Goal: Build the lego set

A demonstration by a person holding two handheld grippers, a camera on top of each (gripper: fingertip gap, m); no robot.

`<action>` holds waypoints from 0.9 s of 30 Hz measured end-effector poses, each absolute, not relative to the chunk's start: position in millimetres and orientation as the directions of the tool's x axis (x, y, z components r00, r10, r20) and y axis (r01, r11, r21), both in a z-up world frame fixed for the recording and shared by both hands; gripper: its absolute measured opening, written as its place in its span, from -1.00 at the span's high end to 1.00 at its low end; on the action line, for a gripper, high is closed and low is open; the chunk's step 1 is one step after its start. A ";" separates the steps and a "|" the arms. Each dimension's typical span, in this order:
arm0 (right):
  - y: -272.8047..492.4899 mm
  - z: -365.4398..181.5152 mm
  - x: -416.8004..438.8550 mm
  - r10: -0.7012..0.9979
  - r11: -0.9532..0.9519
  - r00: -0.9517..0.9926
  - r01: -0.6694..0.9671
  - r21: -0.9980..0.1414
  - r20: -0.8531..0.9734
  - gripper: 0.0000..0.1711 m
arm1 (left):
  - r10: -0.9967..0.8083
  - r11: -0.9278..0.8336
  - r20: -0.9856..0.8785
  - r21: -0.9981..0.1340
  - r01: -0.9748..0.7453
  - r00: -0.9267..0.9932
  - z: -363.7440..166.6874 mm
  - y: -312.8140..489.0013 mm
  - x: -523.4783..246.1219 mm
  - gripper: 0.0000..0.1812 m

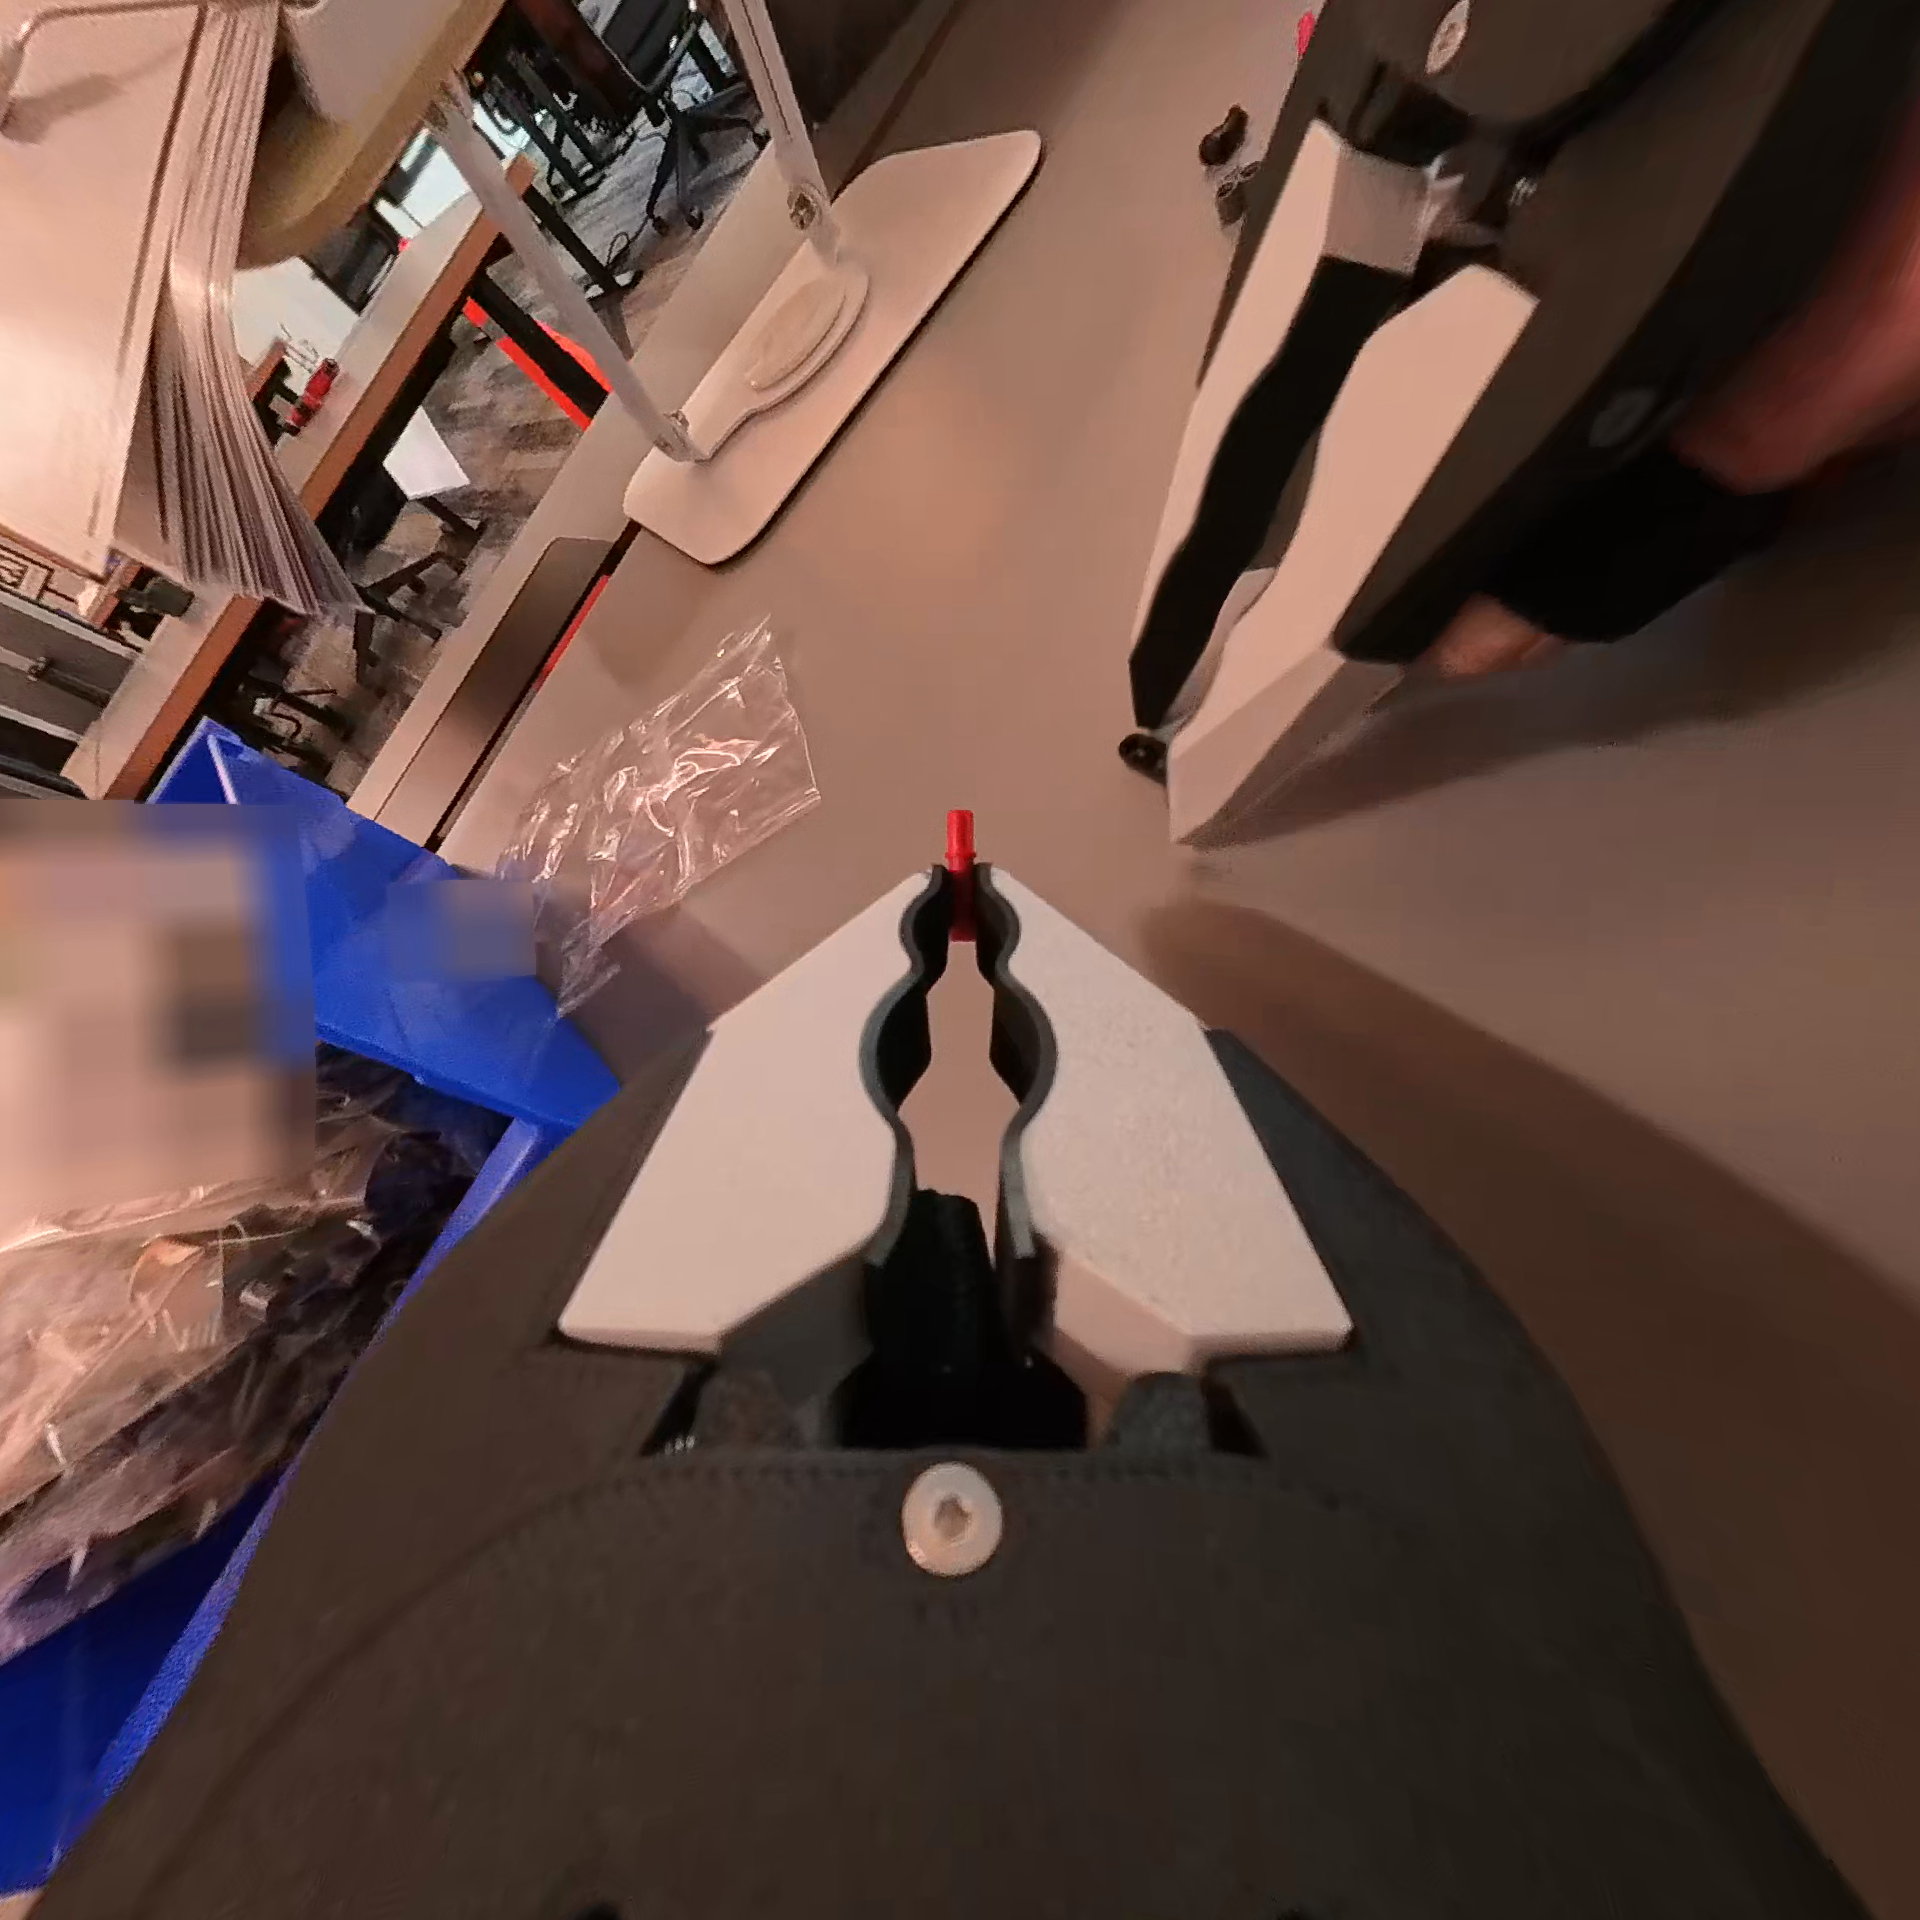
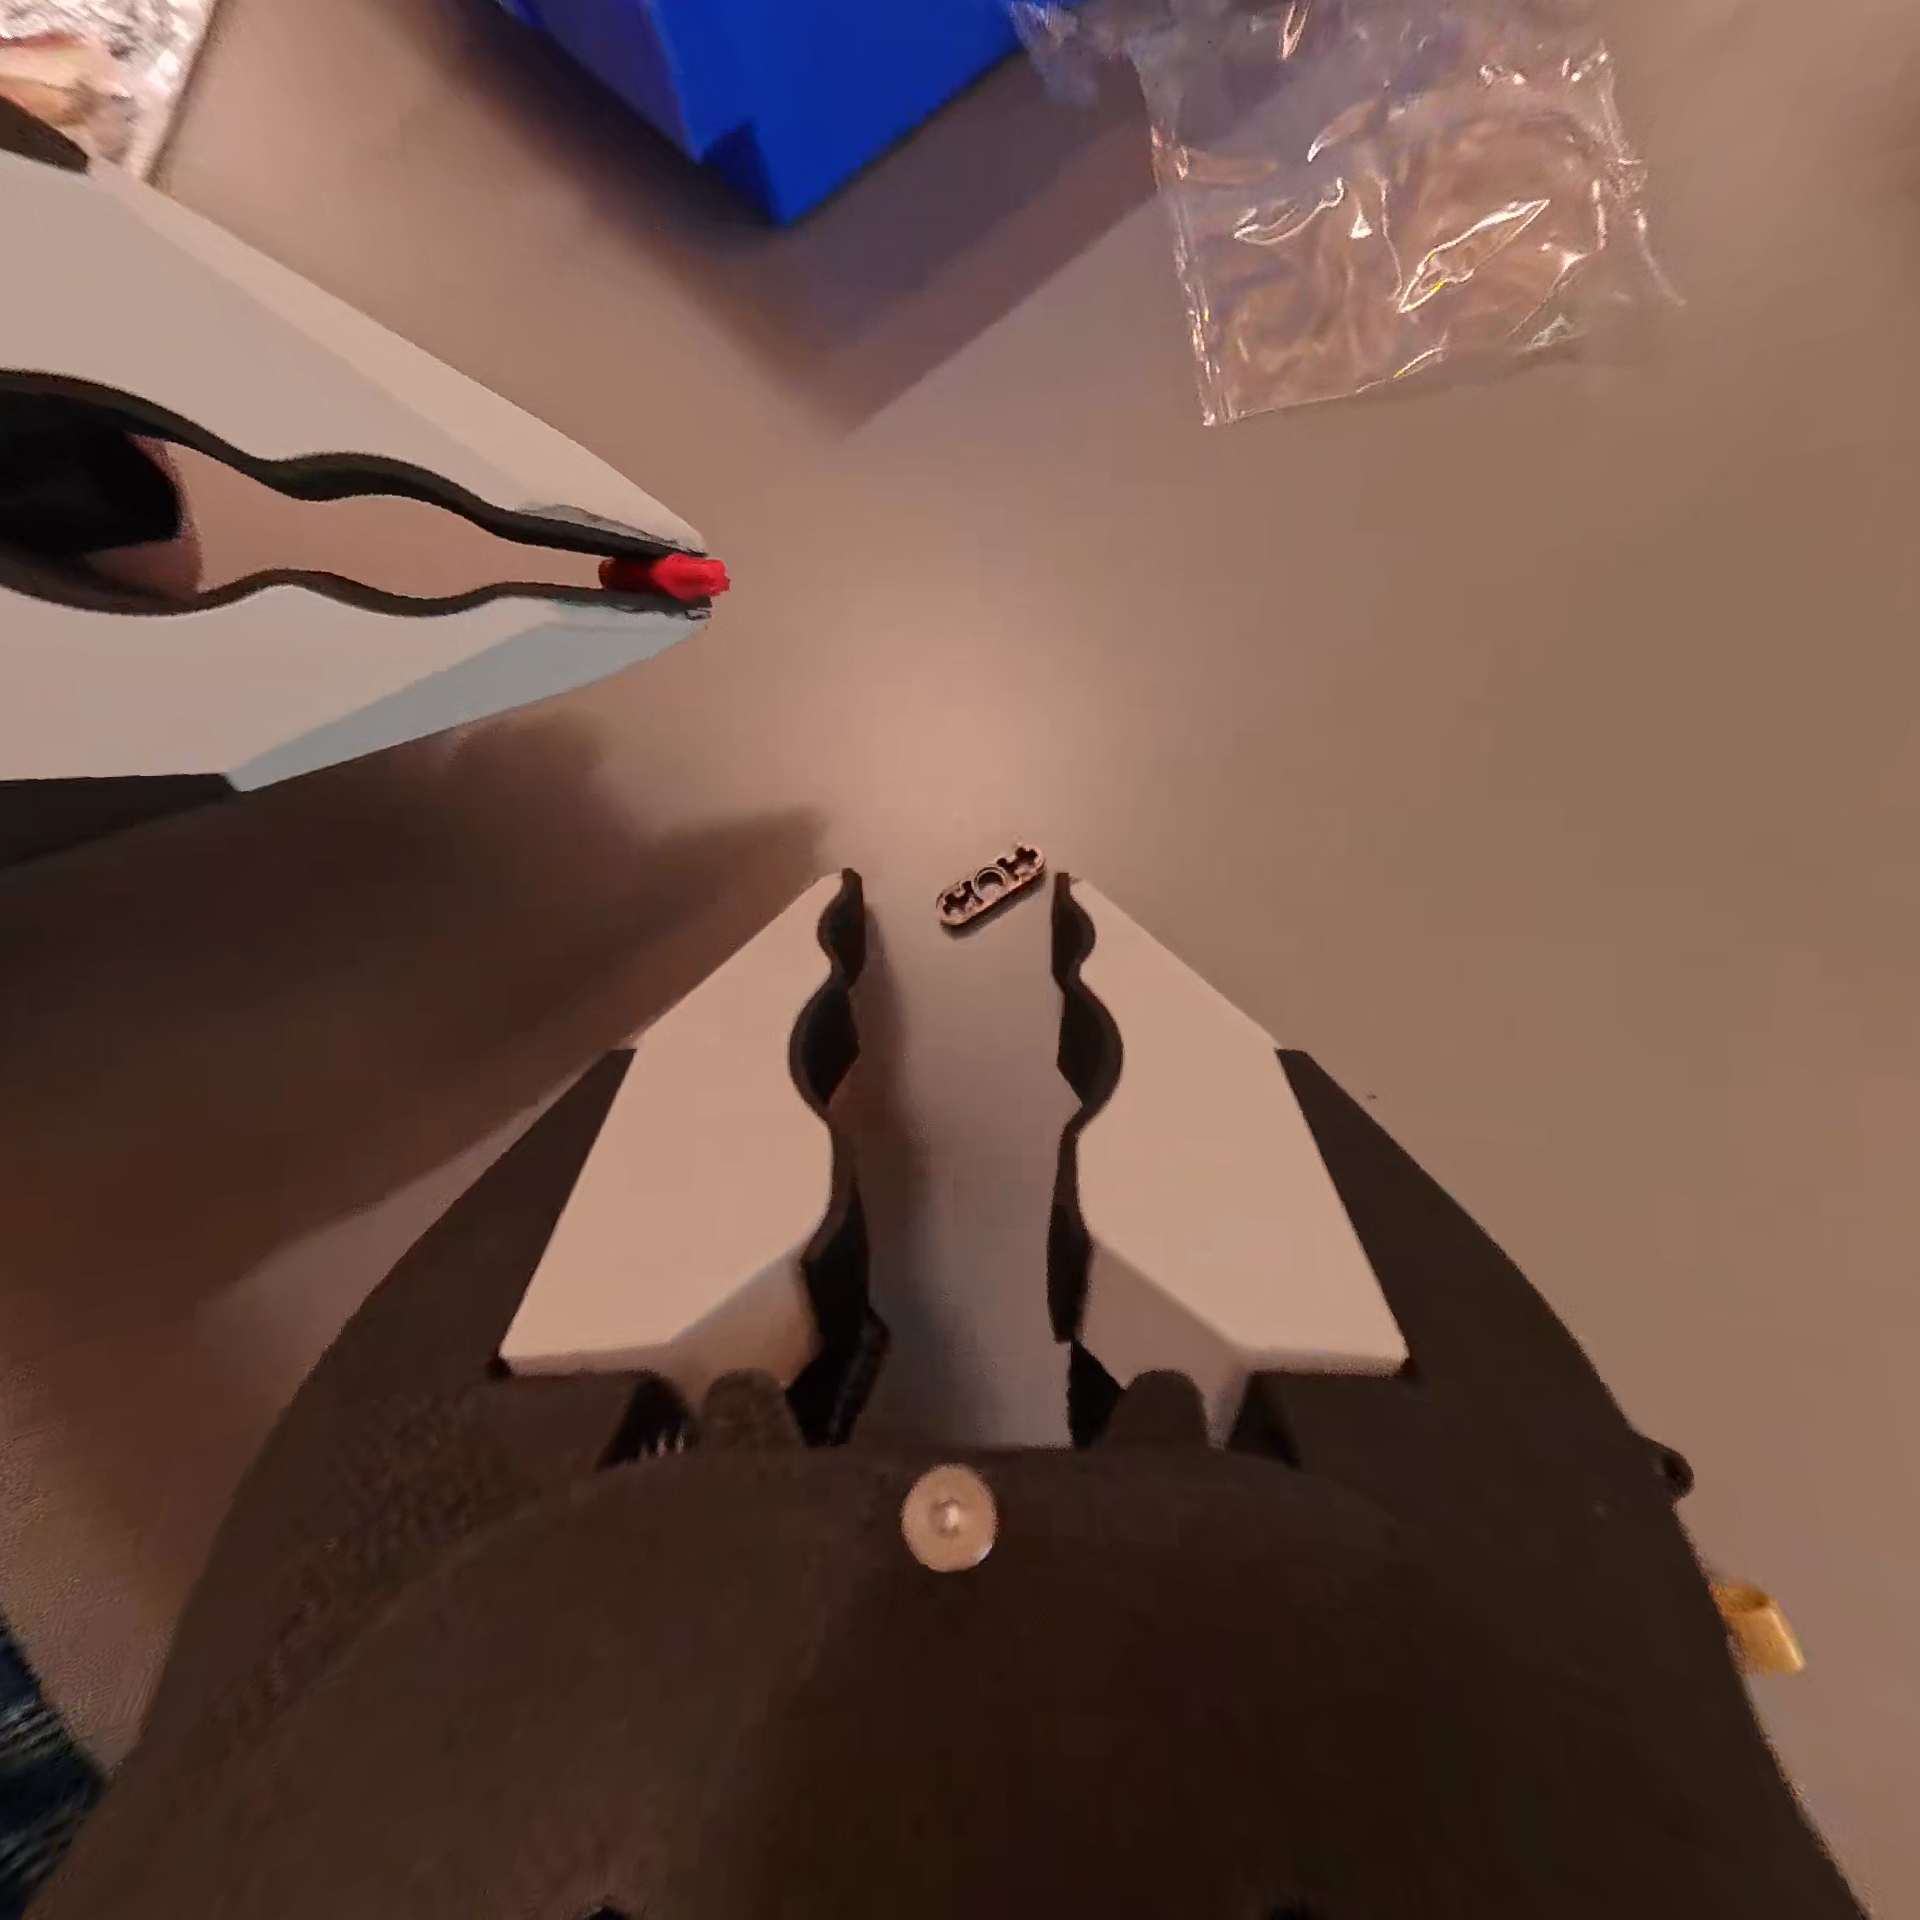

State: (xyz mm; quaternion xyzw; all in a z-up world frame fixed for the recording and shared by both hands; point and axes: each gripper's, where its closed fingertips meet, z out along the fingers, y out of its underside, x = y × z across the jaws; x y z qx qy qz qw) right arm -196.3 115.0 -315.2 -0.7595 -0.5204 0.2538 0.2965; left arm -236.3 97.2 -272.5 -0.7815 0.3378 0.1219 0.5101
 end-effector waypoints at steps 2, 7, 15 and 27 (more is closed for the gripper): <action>118.6 -316.6 -196.9 0.942 -0.252 0.336 0.667 -0.702 -0.018 0.73 | -0.413 -0.254 -0.520 -0.723 -0.643 0.748 -274.7 95.7 -236.9 0.96; 117.2 -317.9 -198.5 0.962 -0.140 0.259 0.744 -0.654 0.089 0.96 | -0.432 -0.249 -0.469 -0.759 -0.602 0.770 -273.5 92.8 -236.7 0.96; 109.9 -276.4 -201.6 0.982 -0.174 0.162 0.562 -0.809 -0.098 0.96 | -0.474 -0.227 -0.365 -0.829 -0.512 0.801 -269.3 93.0 -227.4 0.96; 87.3 -222.1 -206.9 0.915 -0.375 -0.030 0.309 -0.874 -0.403 0.96 | -0.498 -0.107 -0.260 -0.928 -0.357 0.827 -237.4 91.3 -210.4 0.97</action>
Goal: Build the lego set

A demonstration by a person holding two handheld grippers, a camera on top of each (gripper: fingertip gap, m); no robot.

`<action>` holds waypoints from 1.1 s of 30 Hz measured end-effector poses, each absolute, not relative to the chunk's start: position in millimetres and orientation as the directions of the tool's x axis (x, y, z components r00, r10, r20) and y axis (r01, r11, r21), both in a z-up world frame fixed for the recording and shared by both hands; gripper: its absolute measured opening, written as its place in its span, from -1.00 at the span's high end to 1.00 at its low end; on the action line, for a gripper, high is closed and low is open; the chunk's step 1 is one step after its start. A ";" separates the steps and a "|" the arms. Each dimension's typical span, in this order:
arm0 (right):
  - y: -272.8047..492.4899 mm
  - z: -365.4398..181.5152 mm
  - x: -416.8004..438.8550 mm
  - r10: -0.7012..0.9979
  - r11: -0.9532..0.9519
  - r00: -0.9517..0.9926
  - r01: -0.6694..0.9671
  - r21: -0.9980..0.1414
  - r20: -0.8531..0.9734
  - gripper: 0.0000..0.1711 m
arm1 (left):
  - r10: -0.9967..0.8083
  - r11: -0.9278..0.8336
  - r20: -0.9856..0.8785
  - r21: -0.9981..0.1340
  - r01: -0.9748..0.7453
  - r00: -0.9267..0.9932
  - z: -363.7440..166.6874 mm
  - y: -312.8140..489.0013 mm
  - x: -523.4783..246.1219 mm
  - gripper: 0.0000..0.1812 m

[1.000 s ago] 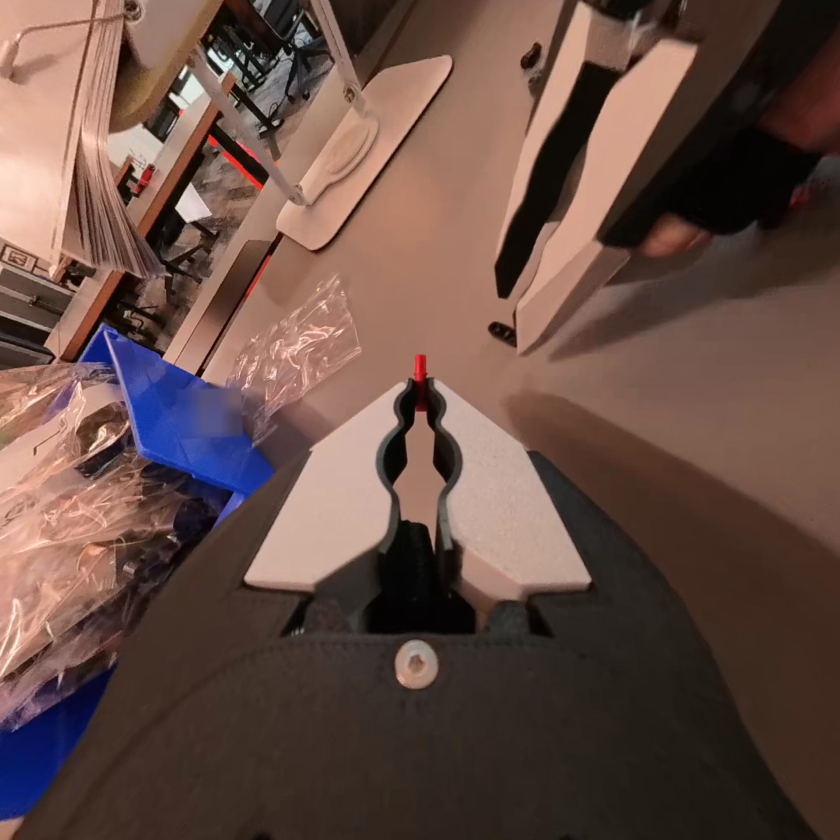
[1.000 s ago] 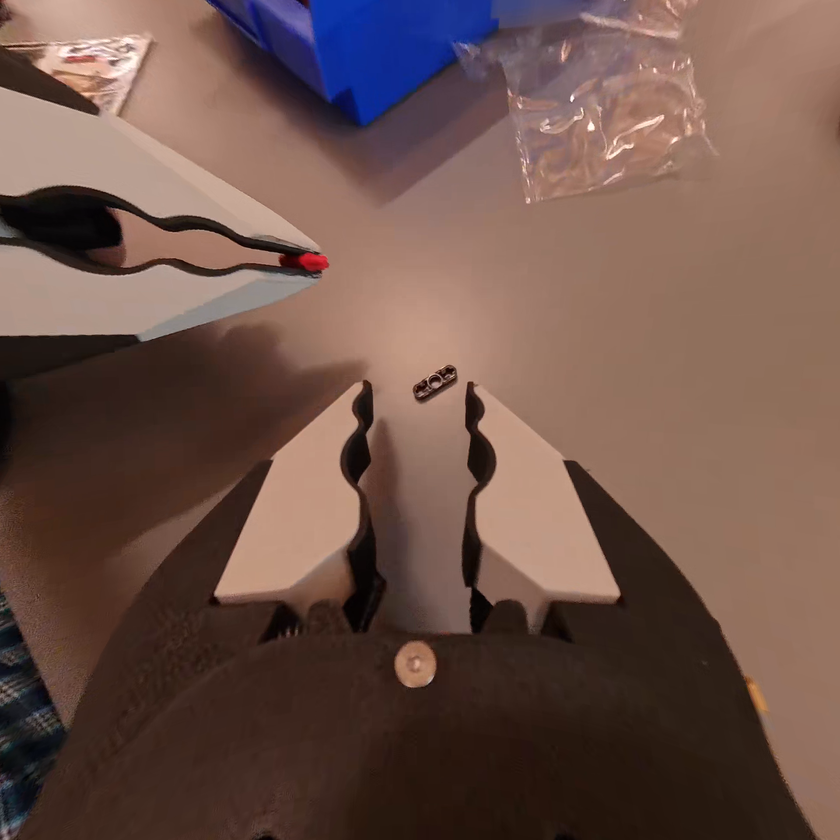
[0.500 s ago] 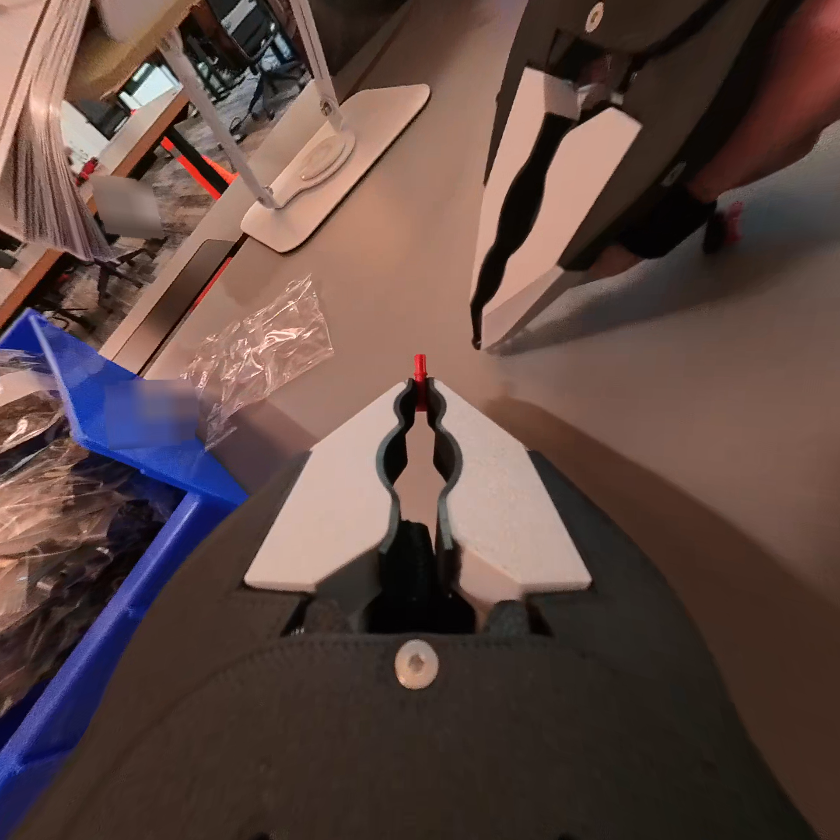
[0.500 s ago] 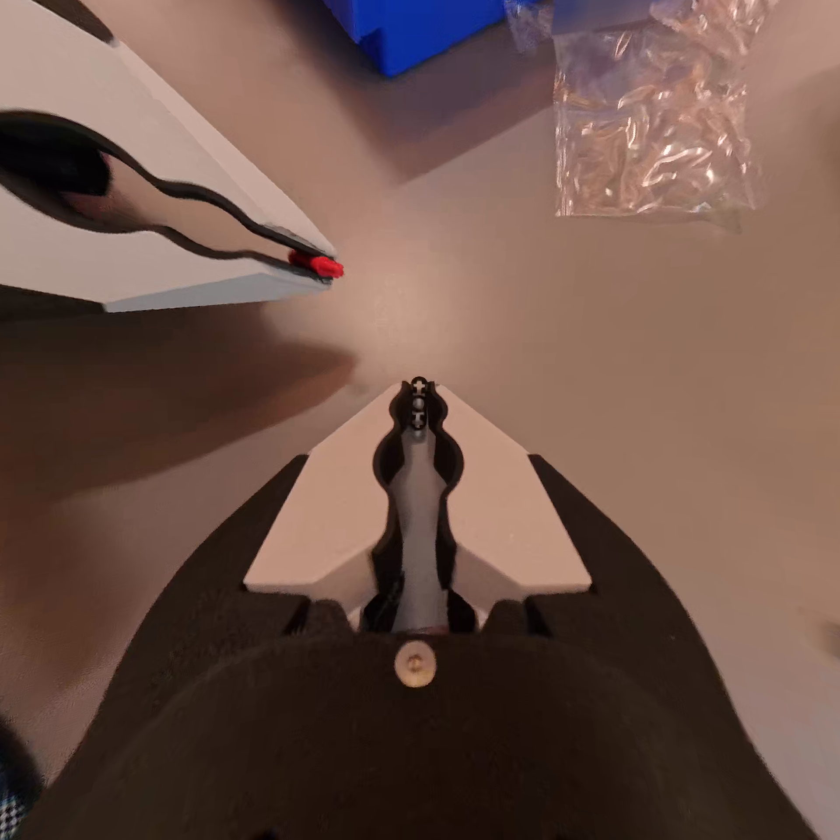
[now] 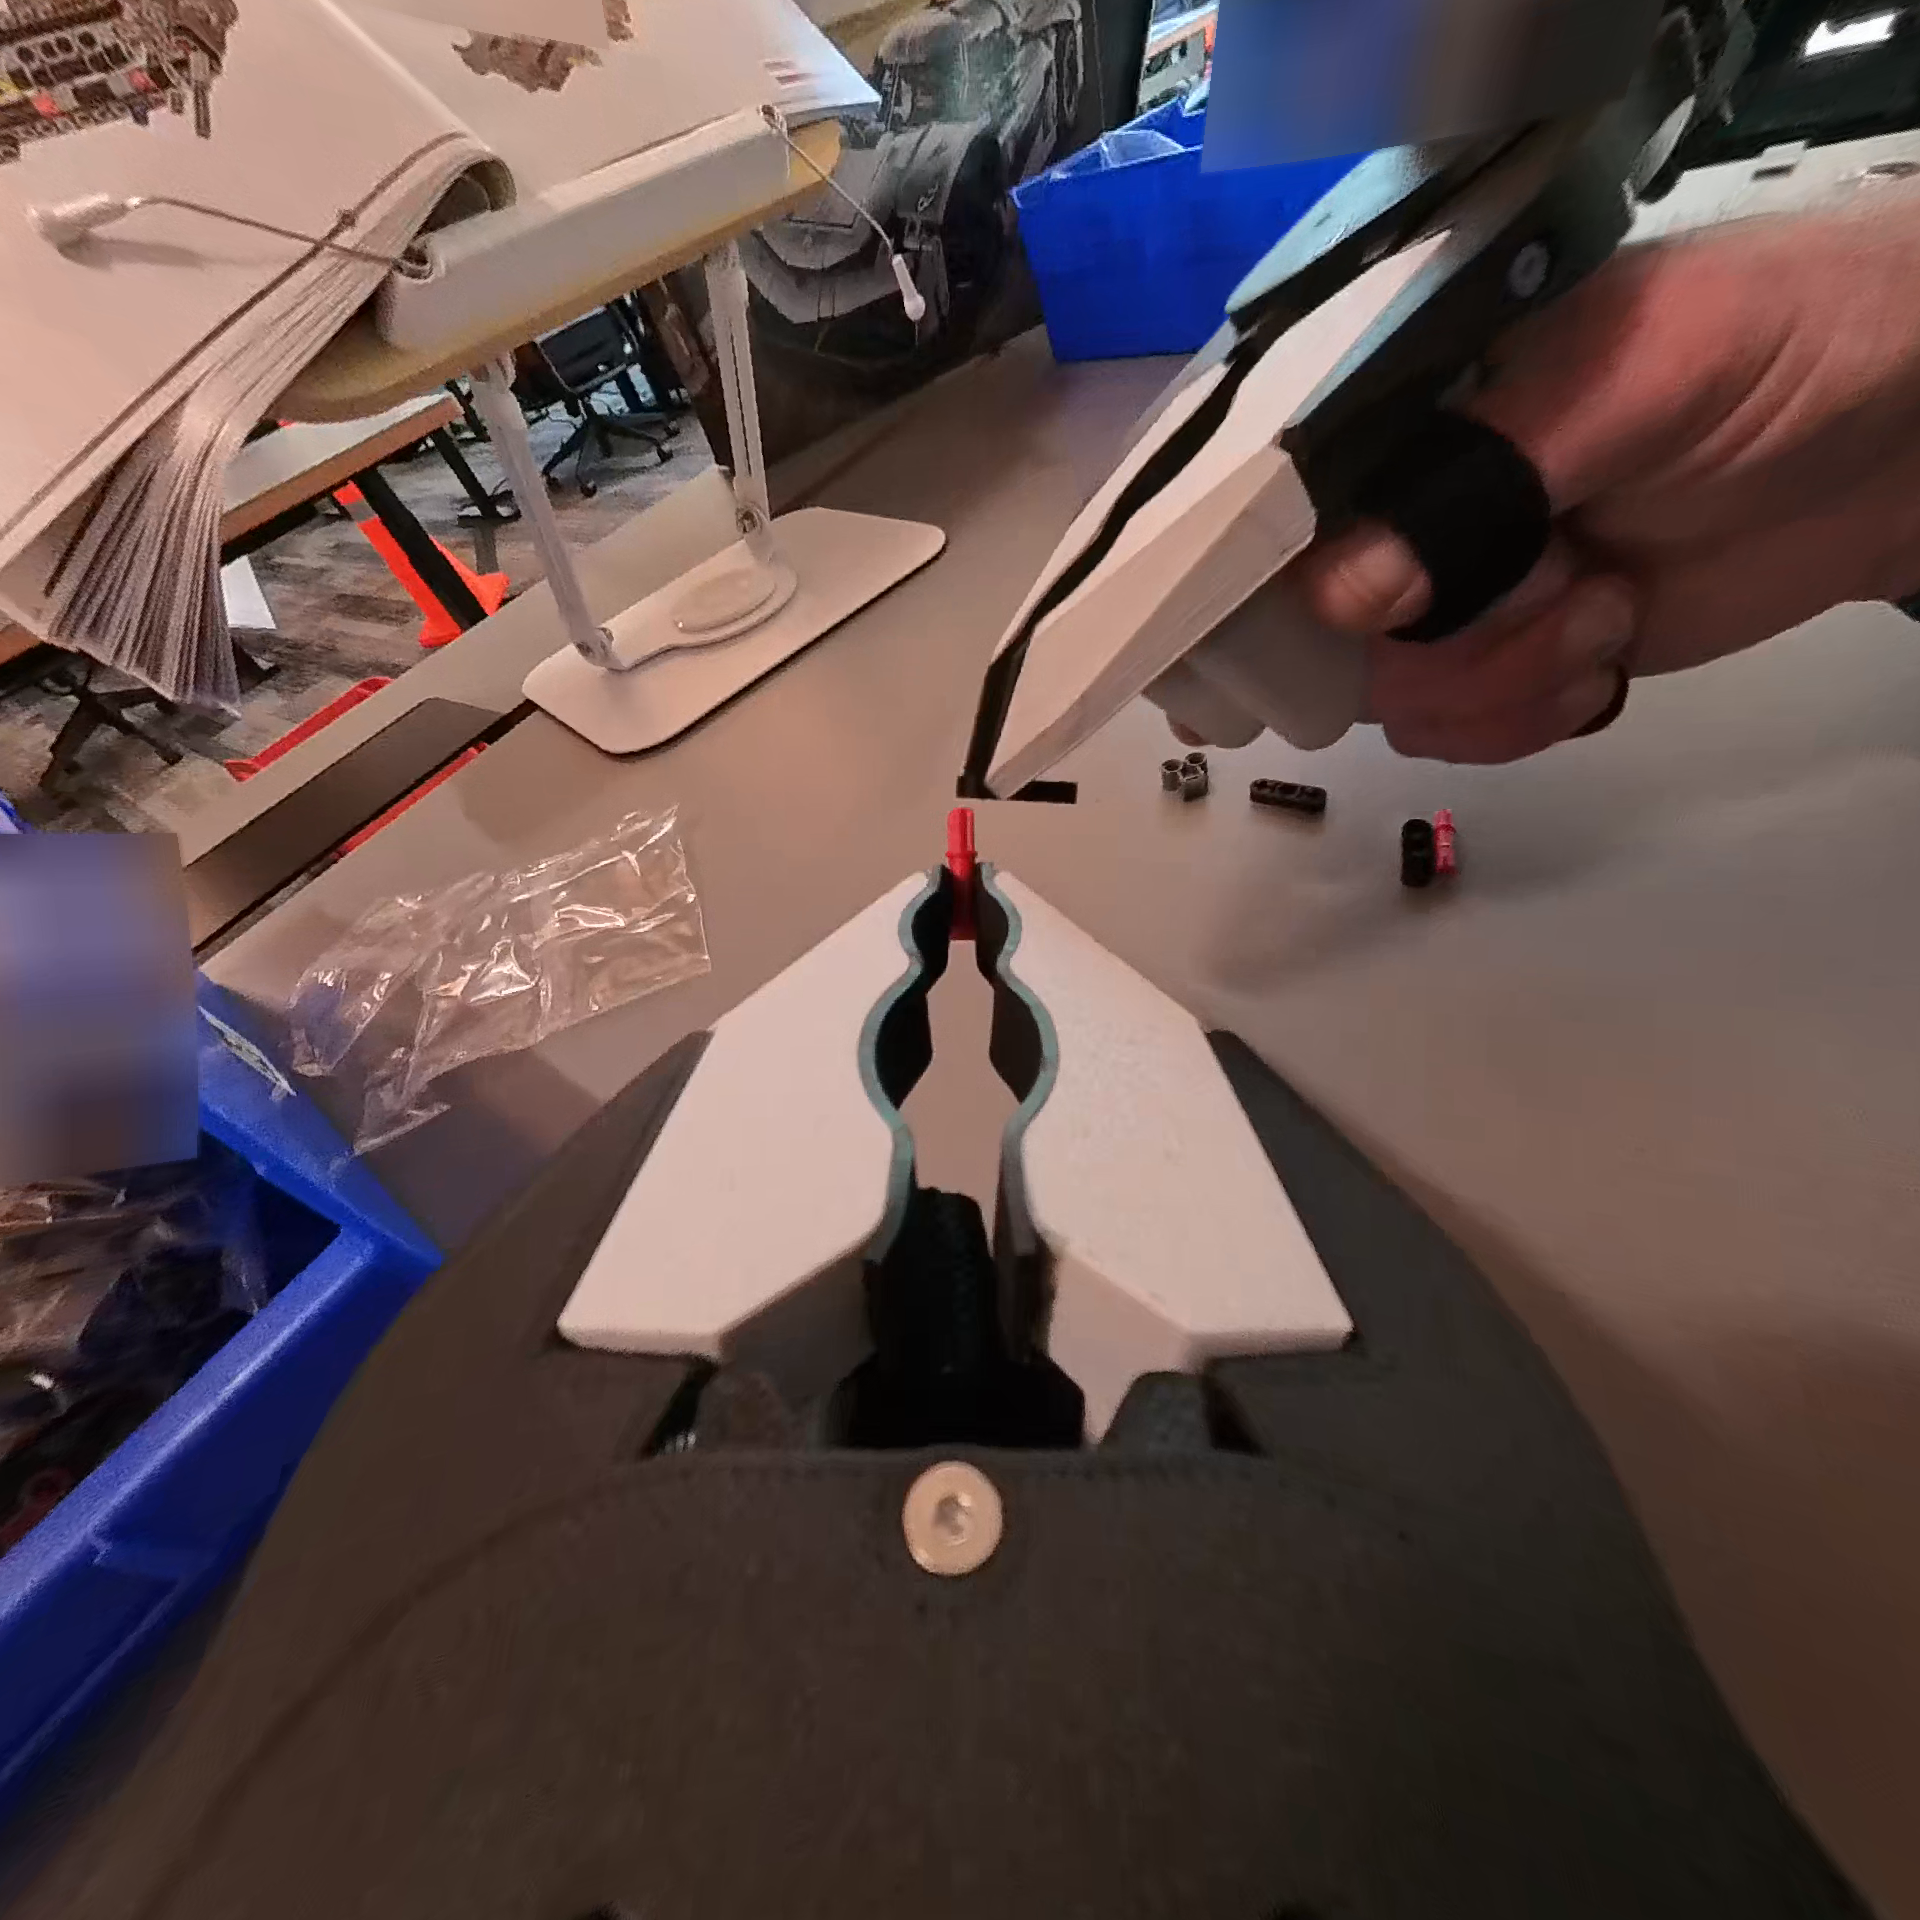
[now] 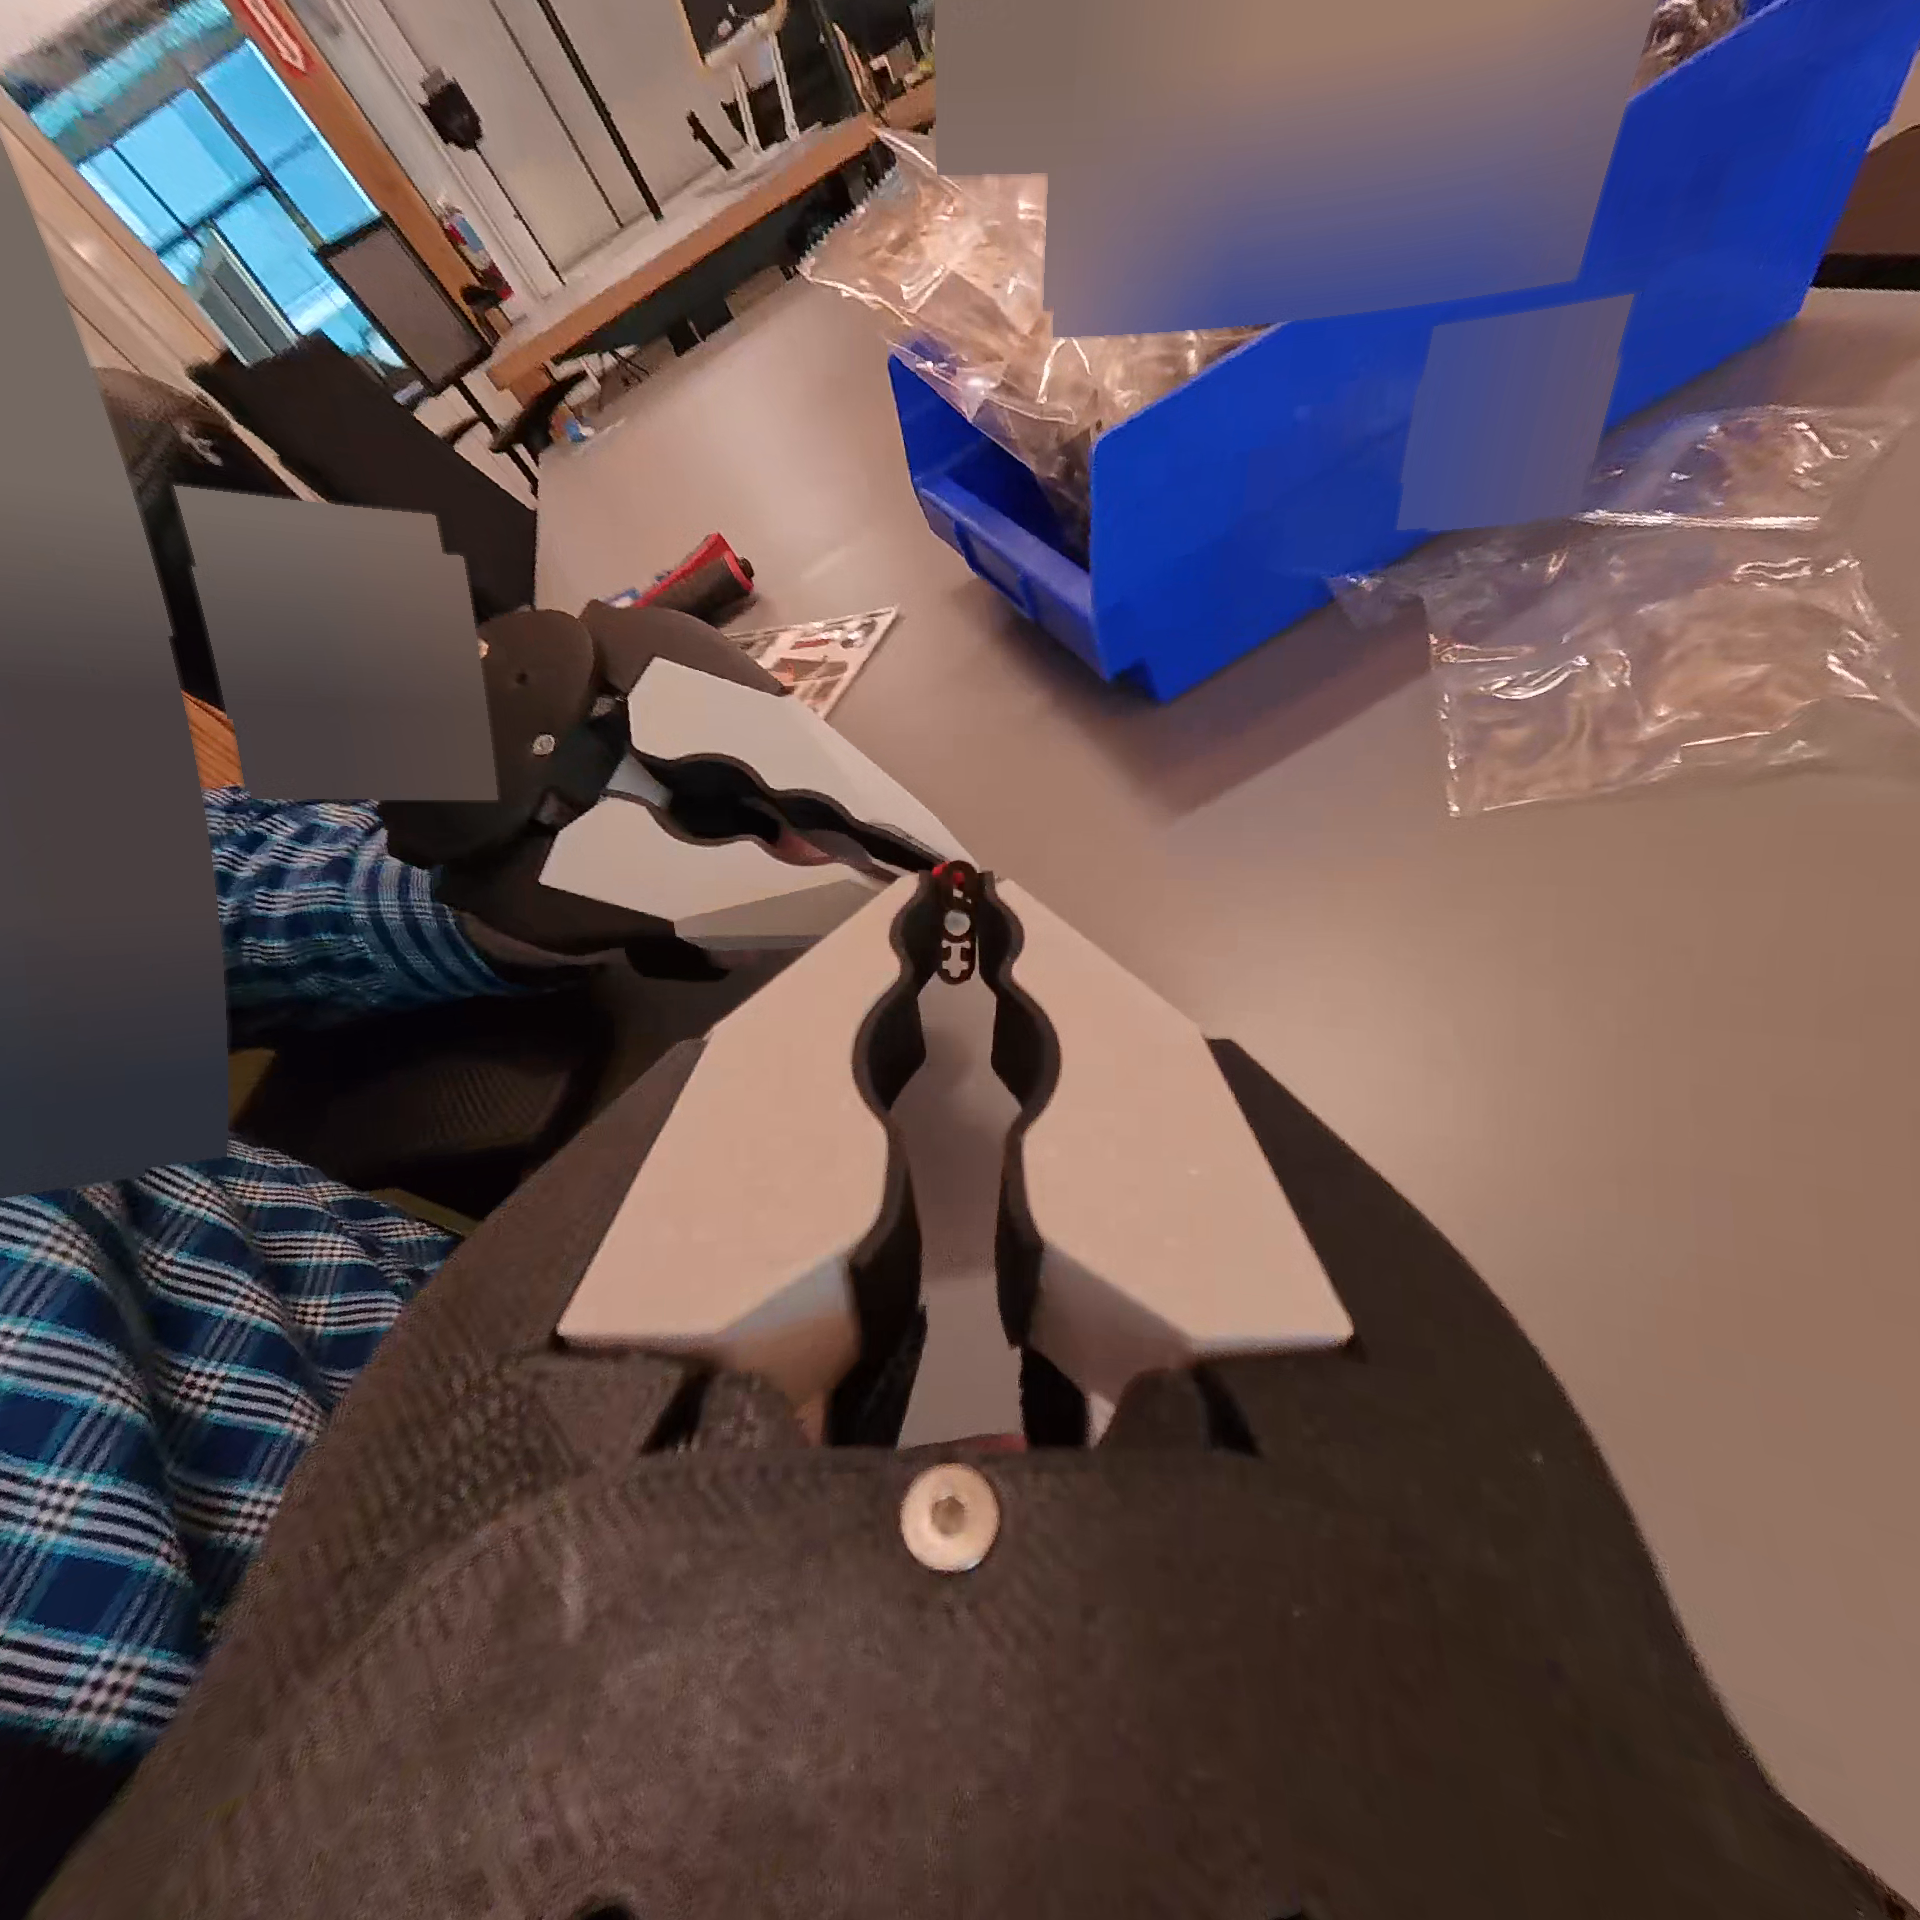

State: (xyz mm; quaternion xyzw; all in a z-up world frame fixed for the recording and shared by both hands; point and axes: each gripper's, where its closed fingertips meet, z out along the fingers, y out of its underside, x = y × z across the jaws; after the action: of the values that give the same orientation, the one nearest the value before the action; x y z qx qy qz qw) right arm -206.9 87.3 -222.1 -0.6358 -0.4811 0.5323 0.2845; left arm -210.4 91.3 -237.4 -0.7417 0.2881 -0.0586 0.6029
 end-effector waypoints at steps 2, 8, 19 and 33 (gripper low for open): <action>85.5 -221.7 -207.9 0.911 -0.382 -0.037 0.307 -0.872 -0.412 0.96 | -0.498 -0.102 -0.269 -0.926 -0.363 0.825 -237.1 91.1 -209.8 0.97; 84.5 -219.4 -208.9 0.896 -0.412 -0.033 0.302 -0.859 -0.442 0.96 | -0.478 -0.066 -0.336 -0.908 -0.415 0.811 -234.6 90.3 -209.7 0.97; 82.8 -216.8 -206.3 0.800 -0.579 -0.001 0.260 -0.773 -0.600 0.96 | -0.346 0.009 -0.635 -0.738 -0.674 0.691 -228.1 89.6 -210.8 0.97; 79.7 -220.5 -201.7 0.805 -0.552 -0.025 0.337 -0.763 -0.593 0.95 | -0.306 0.036 -0.744 -0.633 -0.774 0.594 -228.7 86.7 -206.0 0.98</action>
State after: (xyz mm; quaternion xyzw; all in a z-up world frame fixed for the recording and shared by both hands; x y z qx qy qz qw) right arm -201.7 79.7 -220.5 -0.6680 -0.4273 0.5743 0.2036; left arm -206.0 86.7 -228.7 -0.6657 0.4054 0.1966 0.5948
